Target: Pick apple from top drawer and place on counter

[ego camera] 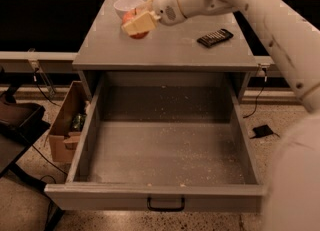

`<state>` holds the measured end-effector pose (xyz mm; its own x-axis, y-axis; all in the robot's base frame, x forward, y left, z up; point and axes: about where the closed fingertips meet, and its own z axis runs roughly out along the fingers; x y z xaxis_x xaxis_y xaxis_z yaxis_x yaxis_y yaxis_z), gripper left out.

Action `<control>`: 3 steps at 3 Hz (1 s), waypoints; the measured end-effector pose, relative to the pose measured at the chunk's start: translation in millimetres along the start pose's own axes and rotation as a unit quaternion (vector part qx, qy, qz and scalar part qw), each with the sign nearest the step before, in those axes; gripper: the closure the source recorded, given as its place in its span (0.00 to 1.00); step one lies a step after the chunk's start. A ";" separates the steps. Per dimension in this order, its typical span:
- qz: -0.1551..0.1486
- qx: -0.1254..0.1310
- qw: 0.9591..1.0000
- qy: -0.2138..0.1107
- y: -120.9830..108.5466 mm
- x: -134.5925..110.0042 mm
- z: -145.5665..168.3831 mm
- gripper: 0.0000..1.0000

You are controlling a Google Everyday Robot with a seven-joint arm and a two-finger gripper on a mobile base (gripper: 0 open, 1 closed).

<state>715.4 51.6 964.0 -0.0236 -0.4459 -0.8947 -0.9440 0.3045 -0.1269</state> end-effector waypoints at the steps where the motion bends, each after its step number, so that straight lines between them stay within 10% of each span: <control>1: -0.003 0.029 1.000 -0.005 -43.7 -1.7 32.5 1.00; 3: 0.048 0.054 0.997 -0.020 -90.0 71.3 61.4 1.00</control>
Offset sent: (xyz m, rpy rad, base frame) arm 0.1339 -0.0190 -0.0844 0.0315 -0.0159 -0.1657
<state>818.8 44.0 885.3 -0.0972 -0.3775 -0.9209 -0.8972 0.4338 -0.0831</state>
